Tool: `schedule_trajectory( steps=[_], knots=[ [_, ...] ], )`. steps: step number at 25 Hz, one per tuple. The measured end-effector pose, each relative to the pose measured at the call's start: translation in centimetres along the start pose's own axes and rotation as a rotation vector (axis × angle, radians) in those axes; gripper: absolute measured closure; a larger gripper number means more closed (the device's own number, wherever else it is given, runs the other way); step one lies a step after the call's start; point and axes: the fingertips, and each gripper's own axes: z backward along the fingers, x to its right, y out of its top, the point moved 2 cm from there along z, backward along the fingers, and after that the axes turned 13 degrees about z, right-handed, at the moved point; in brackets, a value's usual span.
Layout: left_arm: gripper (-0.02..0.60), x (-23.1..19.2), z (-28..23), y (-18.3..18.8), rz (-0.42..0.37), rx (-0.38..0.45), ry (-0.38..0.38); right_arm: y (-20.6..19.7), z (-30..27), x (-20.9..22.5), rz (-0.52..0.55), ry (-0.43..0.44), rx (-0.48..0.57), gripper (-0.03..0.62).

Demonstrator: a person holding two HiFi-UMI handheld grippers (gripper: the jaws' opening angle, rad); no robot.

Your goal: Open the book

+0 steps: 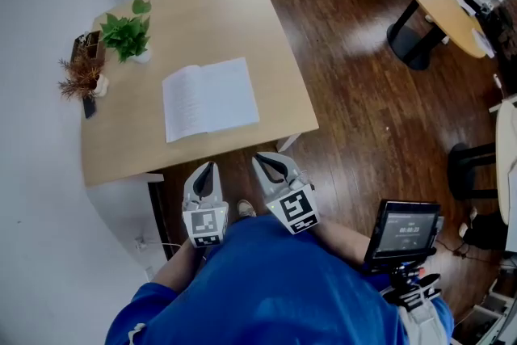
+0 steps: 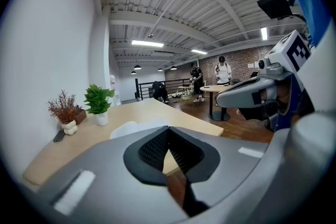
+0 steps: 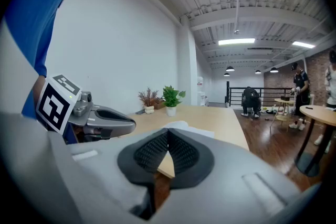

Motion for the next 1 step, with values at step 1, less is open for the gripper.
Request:
schedule_trajectory(
  steps=[1],
  knots=[
    [0.575,0.14,-0.04,0.03,0.001,-0.003,-0.001,-0.06,0.01,0.03,0.000,0.001,-0.001,0.591]
  ],
)
